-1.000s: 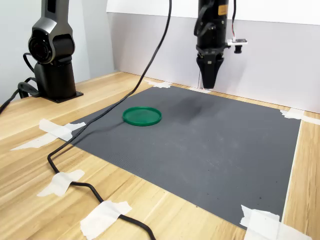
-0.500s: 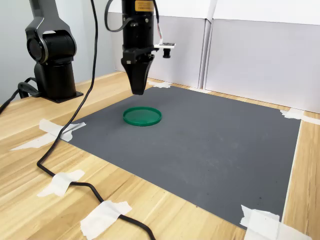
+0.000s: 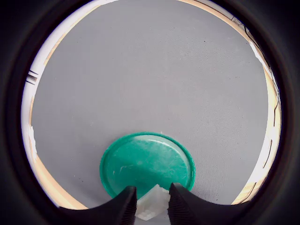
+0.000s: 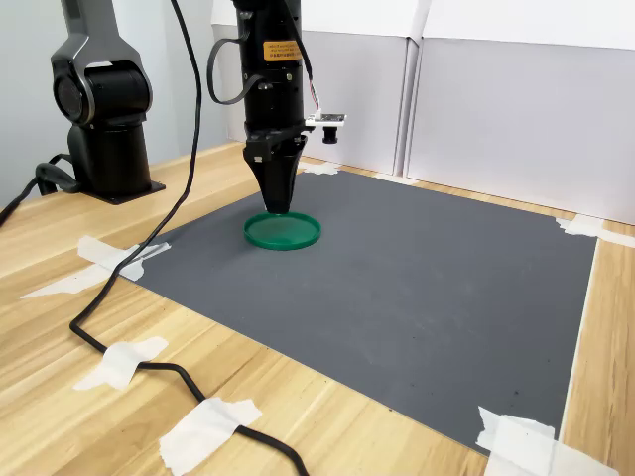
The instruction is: Grasp a white terminal and put it on the green lid.
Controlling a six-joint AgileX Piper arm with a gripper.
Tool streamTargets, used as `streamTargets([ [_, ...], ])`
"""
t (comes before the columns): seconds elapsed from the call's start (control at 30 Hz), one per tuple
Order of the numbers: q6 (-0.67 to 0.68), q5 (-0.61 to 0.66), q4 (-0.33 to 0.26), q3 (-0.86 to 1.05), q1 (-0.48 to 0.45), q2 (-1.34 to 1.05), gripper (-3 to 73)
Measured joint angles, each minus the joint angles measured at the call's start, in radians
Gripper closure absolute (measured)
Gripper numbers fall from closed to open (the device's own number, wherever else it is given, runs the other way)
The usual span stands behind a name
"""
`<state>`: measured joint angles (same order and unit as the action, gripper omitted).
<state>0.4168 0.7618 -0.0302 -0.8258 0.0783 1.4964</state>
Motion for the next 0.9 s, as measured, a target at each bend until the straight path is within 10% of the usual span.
streamTargets([
  [0.33, 0.008, -0.027, -0.012, 0.0, 0.0, 0.013, 12.0],
  [0.53, 0.008, -0.06, -0.013, 0.002, 0.0, -0.079, 7.4],
  [0.67, 0.008, -0.109, -0.017, 0.003, -0.001, -0.192, 17.5],
  [0.9, -0.055, -0.208, -0.067, 0.004, -0.085, -0.413, 60.4],
])
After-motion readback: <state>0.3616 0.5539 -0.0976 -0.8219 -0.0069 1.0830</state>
